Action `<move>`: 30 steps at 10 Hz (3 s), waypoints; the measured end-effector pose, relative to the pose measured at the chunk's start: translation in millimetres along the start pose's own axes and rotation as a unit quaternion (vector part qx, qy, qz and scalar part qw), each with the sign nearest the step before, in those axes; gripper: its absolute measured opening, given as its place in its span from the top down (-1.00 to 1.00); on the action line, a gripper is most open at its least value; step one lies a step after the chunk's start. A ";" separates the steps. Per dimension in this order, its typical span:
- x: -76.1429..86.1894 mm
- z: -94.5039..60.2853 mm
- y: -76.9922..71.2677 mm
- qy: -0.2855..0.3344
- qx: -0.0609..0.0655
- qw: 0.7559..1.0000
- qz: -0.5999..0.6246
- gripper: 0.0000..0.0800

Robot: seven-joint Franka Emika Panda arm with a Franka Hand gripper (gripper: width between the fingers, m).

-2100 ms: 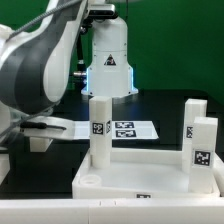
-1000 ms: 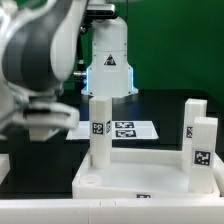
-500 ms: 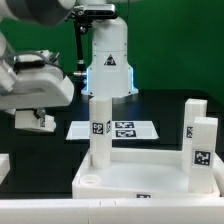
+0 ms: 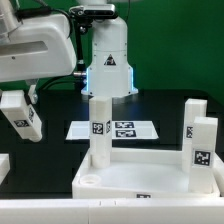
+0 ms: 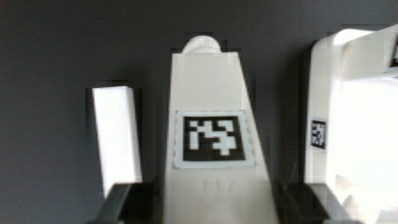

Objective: Assemble desk

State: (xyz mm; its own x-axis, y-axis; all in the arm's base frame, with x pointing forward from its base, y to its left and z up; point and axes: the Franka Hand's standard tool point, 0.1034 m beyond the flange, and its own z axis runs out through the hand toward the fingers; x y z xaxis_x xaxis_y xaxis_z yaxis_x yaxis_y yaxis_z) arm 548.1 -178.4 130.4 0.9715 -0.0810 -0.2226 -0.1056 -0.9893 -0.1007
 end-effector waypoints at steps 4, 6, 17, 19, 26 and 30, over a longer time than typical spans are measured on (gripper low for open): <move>38.0 -49.2 -36.5 0.165 -0.027 0.986 -0.019 0.29; 25.5 -36.8 -34.6 0.218 -0.024 0.975 0.034 0.29; 43.8 -35.6 -119.0 0.275 -0.005 0.957 0.088 0.29; 36.1 -18.5 -130.0 0.294 -0.020 0.952 0.082 0.29; 41.8 2.3 -117.9 0.288 -0.033 0.953 0.087 0.29; 44.6 19.2 -120.1 0.287 -0.042 0.953 0.082 0.29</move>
Offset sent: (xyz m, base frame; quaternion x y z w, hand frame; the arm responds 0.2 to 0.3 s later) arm 0.0589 0.0486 0.0608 -0.0341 0.1793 -0.0179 0.9830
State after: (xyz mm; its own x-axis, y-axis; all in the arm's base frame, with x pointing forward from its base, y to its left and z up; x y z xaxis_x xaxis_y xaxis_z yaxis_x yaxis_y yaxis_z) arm 600.0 -60.9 113.9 0.9018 -0.2646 0.3418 -0.2721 -0.9619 -0.0267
